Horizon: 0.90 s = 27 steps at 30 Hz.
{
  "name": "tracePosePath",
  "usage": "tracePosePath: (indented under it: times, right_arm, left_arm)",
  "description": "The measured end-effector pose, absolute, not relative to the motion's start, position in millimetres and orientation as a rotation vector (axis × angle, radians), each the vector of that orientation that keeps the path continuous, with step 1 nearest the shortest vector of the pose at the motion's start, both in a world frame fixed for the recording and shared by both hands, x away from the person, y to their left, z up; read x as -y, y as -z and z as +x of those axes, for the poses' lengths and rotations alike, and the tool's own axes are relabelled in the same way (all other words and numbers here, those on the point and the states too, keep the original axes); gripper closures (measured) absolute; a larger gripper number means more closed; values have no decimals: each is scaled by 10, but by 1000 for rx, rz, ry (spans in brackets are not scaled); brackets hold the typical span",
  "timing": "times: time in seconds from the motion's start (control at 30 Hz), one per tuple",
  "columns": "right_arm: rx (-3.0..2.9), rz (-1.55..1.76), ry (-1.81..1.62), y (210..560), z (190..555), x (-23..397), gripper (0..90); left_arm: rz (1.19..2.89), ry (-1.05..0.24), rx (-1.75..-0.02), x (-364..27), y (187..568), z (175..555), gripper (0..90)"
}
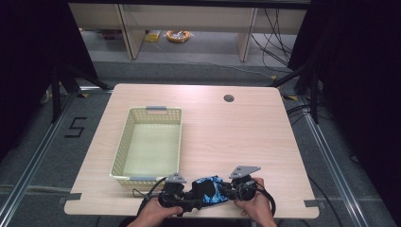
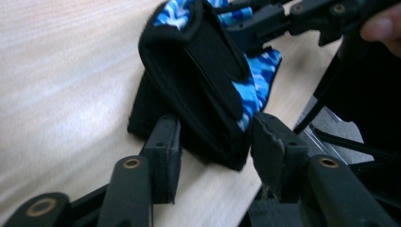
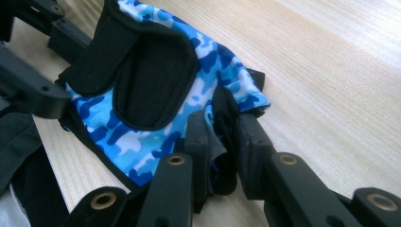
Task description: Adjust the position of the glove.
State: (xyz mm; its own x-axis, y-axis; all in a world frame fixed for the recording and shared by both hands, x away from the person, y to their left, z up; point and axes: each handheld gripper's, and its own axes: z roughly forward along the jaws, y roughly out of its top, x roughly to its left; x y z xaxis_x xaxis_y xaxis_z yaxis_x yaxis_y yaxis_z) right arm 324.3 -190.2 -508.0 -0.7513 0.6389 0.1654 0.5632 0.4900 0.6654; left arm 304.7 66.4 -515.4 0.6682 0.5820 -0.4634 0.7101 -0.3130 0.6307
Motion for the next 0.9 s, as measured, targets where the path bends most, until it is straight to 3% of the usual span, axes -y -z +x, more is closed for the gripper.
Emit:
tracePosePath:
  times: [0.37,0.9]
  right_arm:
    - [-2608,1093,-1133,5086,3238,1927,777]
    - [-2611,1142,-1144,5055,3184,2002,792]
  left_arm:
    - [1998,129,-973,-636,5202,3059,730]
    - [1986,120,-936,-621,5159,3082,795]
